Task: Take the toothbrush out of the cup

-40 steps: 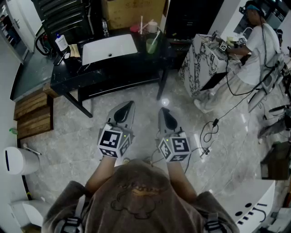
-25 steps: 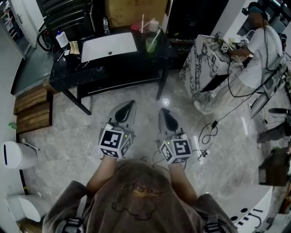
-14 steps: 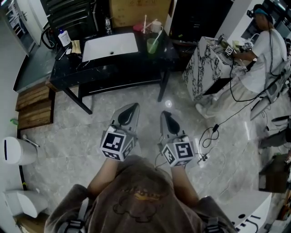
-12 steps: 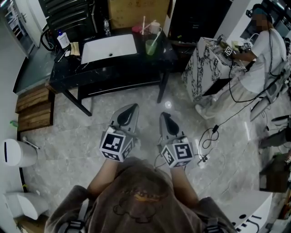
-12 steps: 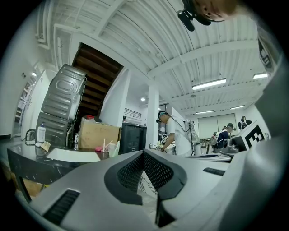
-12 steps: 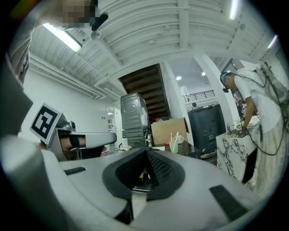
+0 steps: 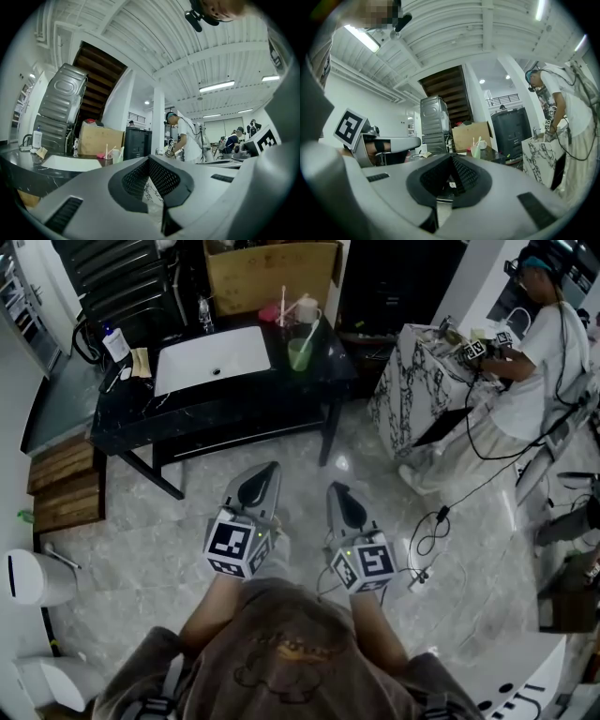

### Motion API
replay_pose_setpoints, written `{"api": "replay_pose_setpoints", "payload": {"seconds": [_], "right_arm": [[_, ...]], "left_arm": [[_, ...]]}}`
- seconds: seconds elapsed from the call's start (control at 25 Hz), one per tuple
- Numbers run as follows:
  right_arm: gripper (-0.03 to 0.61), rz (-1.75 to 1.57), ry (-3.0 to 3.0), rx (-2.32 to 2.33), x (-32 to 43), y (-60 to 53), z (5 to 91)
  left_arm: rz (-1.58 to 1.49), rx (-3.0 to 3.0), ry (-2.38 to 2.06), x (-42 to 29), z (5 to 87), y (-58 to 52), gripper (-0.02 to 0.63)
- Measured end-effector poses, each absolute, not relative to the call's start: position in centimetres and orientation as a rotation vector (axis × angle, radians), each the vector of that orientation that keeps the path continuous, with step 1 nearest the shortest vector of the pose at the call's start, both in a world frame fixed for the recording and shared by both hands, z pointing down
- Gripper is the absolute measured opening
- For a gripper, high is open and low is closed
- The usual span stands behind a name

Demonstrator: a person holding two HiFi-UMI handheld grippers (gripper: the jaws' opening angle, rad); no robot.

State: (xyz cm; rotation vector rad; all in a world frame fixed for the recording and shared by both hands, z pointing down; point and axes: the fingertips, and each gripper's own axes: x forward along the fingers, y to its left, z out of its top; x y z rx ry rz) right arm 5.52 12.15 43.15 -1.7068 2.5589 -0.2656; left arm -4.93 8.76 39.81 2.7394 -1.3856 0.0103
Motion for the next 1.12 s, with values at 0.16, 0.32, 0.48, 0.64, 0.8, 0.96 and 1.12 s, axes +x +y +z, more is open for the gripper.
{"api": "replay_pose_setpoints", "payload": {"seconds": [0.16,0.32,0.48,0.64,0.8,0.96,1.12], "right_arm": [[0.000,-0.270,2.565,-1.703,5.4,10.2,43.4],[0.000,-0.273,2.570,-1.702,5.6,8.0,43.7],[0.000,-0.282,2.578,-1.700,5.9,5.5,44.2],[0.000,-0.303,2.592,-1.705,6.2,2.8,44.5],[0.000,-0.295,2.600,-1.702,6.6,-0.3,44.3],[0.000,-0.294,2.586,-1.713,7.2,-3.3,43.9],[0.000,-0.309,2.571,-1.718,7.1,-6.0,43.6]], "left_arm": [[0.011,2.738,-1.372,-4.7,40.1,6.7,0.000],[0.010,2.742,-1.346,-4.1,40.5,4.6,0.000],[0.003,2.739,-1.324,-3.5,40.8,2.1,0.000],[0.008,2.732,-1.314,-2.9,41.0,-0.7,0.000],[0.014,2.731,-1.305,-2.6,41.0,-3.7,0.000],[0.032,2.745,-1.286,-2.1,40.3,-6.7,0.000],[0.040,2.752,-1.275,-2.4,39.8,-9.6,0.000]]}}
